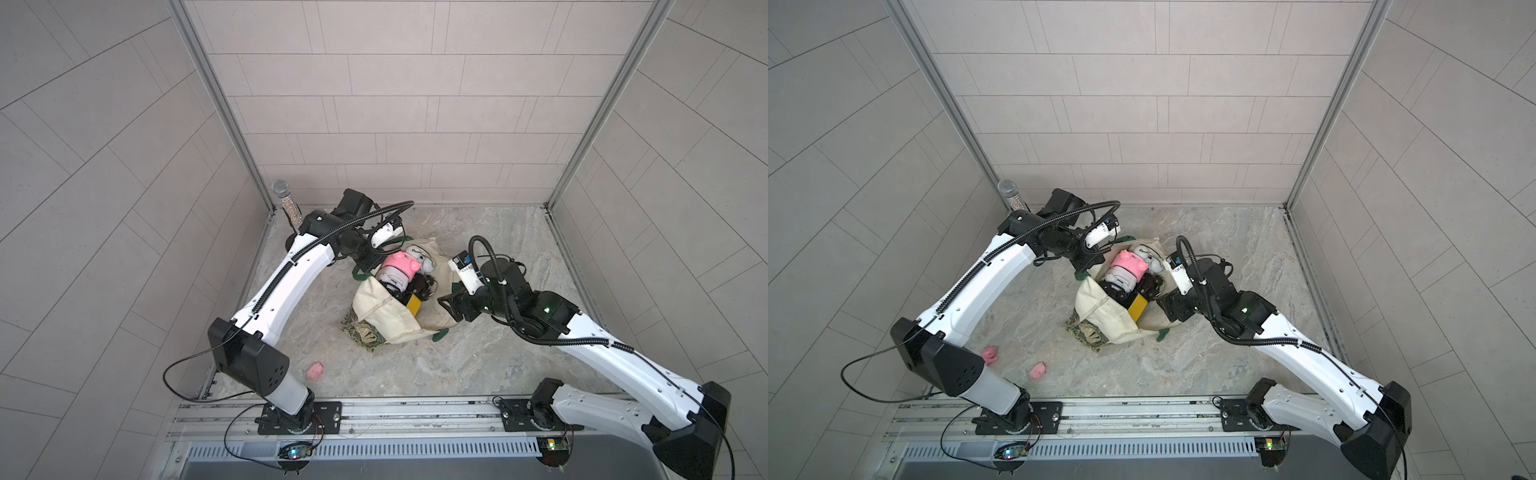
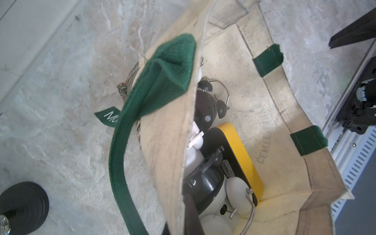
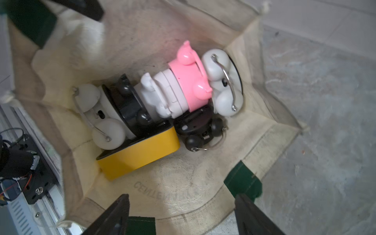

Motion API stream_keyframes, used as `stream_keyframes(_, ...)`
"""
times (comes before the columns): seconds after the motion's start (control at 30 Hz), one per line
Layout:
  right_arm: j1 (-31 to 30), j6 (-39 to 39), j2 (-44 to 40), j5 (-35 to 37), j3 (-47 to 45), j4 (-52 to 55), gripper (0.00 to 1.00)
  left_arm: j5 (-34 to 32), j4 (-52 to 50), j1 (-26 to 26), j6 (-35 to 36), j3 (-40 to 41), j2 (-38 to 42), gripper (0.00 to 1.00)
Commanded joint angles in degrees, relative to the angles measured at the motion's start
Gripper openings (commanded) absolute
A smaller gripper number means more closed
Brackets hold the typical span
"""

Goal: Take the alarm clock out of the canvas bag
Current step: Pick up the canvas bag from the center of the board, then pick up the alarm from the canvas bag.

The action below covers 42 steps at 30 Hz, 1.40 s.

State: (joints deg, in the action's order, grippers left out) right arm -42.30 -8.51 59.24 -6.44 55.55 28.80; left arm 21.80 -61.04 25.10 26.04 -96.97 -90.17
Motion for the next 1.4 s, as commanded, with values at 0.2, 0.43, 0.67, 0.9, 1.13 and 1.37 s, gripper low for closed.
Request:
stream_keyframes(0.2, -1.6, 27.17, 1.12, 5.47, -3.18, -7.33, 0.73, 9.05, 16.07, -0.14, 8.22, -0.88, 3.93, 0.0)
stream_keyframes(0.43, -1.59, 48.58, 3.36, 2.92, -6.07, -11.11, 0.76, 8.15, 17.25, -0.38, 6.87, 0.0, 4.26, 0.0)
stream_keyframes(0.67, -1.67, 56.04, 6.83, 0.26, -8.09, -18.07, 0.75, 9.07, 20.18, -1.63, 1.01, 0.57, 4.04, 0.0)
stream_keyframes(0.9, -3.44, 61.15, 12.54, 1.44, -8.43, -19.81, 0.72, 6.69, 20.37, -3.1, -3.54, -0.86, 1.75, 0.0)
stream_keyframes(1.13, -3.49, 64.03, 17.9, 4.49, -6.13, -18.75, 0.69, 4.79, 20.69, -3.84, -6.08, -1.38, 0.12, 0.0)
stream_keyframes(1.37, -3.84, 68.42, 21.69, 10.6, -3.81, -16.31, 0.64, 4.15, 20.06, -4.01, -6.79, -2.05, -0.8, 0.0)
